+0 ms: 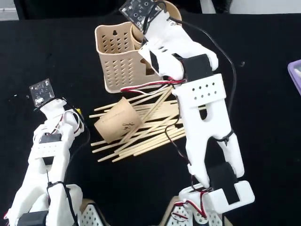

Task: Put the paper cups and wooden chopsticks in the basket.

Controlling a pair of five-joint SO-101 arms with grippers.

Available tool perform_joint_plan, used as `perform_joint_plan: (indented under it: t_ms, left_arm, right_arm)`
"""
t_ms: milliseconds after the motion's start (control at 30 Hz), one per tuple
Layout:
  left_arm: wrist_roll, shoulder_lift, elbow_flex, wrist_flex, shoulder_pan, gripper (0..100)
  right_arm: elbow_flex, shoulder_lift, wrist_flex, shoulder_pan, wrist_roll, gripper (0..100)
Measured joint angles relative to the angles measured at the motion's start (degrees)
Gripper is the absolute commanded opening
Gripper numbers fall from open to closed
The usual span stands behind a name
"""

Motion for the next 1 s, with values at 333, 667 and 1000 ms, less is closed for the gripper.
perform_joint_plan:
  t_ms: [333,667,1000]
  left_arm:
    - [-2.29,0.0,0.0,0.0,0.0,14]
    - [-2.29,0.0,0.0,0.0,0.0,14]
    - [-2.29,0.0,0.0,0.0,0.0,14]
  right_arm:
    - [0.0,-0.09,-7.38,0.0,-12.22,20.1]
    - [0.0,0.88,-12.13,-2.02,-13.63,19.8]
    - [-5.63,3.16,-12.13,-3.08,-13.63,19.8]
